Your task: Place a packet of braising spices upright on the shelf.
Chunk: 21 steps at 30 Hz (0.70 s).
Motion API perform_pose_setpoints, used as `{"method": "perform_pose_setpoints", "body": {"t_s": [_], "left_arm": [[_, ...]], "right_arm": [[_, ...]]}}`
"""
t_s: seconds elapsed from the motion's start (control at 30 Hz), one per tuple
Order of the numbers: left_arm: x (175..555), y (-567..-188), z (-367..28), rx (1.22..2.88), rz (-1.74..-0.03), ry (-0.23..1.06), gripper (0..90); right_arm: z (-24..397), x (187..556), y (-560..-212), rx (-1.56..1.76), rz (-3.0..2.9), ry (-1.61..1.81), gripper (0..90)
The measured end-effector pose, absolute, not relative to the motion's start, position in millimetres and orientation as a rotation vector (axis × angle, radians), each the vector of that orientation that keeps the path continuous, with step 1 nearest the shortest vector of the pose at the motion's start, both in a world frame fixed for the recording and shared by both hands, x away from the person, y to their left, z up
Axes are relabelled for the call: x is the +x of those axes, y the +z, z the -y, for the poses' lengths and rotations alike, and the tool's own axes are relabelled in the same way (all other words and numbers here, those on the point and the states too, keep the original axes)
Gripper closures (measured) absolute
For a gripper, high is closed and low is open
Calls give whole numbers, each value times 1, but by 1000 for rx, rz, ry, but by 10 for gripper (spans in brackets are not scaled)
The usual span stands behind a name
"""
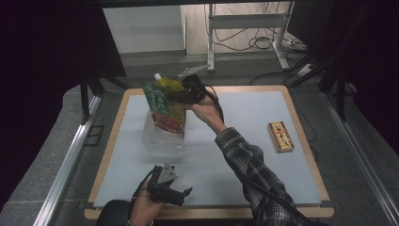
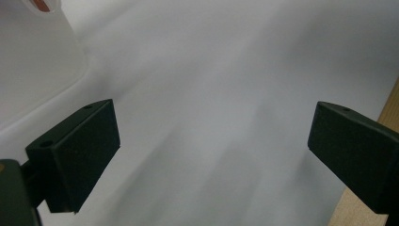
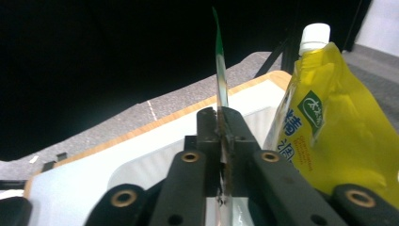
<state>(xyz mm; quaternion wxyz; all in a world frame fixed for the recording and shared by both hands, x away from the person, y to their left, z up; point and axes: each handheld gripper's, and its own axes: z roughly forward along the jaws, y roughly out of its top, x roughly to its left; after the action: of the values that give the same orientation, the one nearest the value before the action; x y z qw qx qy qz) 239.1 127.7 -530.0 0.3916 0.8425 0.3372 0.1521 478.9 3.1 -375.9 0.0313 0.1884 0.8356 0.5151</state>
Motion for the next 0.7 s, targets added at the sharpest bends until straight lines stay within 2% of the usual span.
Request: {"method": "perform_pose_setpoints", "body": {"t_s": [0.27, 0.37, 0.5, 0.7], "left_arm": [[239, -530, -127, 2131, -842, 377, 26], [238, -530, -125, 2130, -828, 374, 26], [238, -530, -125, 2126, -821, 375, 25], [239, -529, -127, 2103, -835, 356, 25]], "right_arm": [[4, 470, -372, 561, -2513, 1500, 510], [11, 467, -373, 562, -2510, 1520, 424], [17, 466, -375, 581, -2500, 1486, 360], [31, 463, -378, 604, -2494, 1464, 318]]}}
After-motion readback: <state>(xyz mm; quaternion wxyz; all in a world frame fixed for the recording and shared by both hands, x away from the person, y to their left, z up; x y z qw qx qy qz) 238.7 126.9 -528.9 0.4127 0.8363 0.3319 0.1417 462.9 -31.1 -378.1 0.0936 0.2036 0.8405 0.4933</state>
